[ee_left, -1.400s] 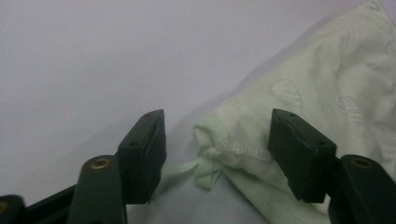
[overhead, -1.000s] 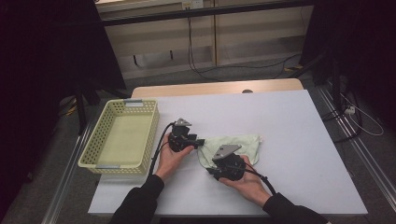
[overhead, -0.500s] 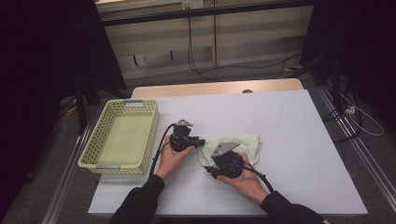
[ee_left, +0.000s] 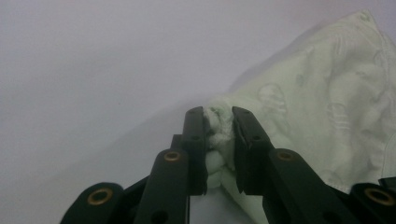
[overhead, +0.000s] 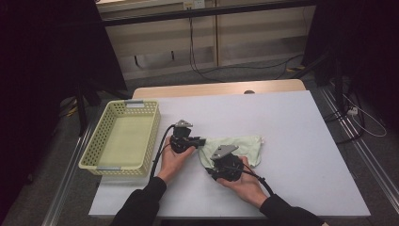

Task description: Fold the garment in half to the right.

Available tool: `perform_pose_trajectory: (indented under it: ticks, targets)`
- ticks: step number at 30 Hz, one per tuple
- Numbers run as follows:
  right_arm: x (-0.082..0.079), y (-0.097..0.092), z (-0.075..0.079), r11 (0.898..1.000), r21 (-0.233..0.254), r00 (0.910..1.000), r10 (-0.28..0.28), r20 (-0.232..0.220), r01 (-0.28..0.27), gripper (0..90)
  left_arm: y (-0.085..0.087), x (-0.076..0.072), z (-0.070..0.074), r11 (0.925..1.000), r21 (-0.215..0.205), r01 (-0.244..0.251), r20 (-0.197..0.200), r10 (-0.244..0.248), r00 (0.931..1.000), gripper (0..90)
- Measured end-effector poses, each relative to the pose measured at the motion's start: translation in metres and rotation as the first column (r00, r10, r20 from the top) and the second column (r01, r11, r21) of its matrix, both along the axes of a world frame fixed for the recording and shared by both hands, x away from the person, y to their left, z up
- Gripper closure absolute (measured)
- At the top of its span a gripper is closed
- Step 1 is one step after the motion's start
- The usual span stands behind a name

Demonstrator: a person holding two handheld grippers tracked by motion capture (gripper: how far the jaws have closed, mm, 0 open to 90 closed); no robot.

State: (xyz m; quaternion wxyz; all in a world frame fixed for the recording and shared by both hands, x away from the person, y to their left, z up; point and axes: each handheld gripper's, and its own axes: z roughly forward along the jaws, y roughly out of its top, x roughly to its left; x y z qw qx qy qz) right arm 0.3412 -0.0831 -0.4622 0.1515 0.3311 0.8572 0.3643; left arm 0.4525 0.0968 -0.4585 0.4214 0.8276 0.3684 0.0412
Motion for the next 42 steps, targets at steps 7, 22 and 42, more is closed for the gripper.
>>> perform_pose_trajectory:
  ticks: [7,22,42]
  targets:
    - [0.002,0.004,0.002,1.0,-0.017,0.9998,-0.018,-0.008,0.018,66.9,0.002,0.0,0.001,0.9998,-0.021,-0.004,0.003,0.004,1.0,76.5]
    - [0.005,0.003,0.003,0.998,-0.023,0.9986,-0.052,-0.009,0.052,85.9,0.003,0.001,0.002,0.9992,-0.038,-0.012,-0.002,0.012,0.9999,76.5]
    - [0.003,-0.001,0.013,0.997,0.066,0.9991,-0.041,0.011,0.041,86.4,0.01,0.001,0.008,0.9964,-0.076,-0.036,0.004,0.037,0.9993,76.3]
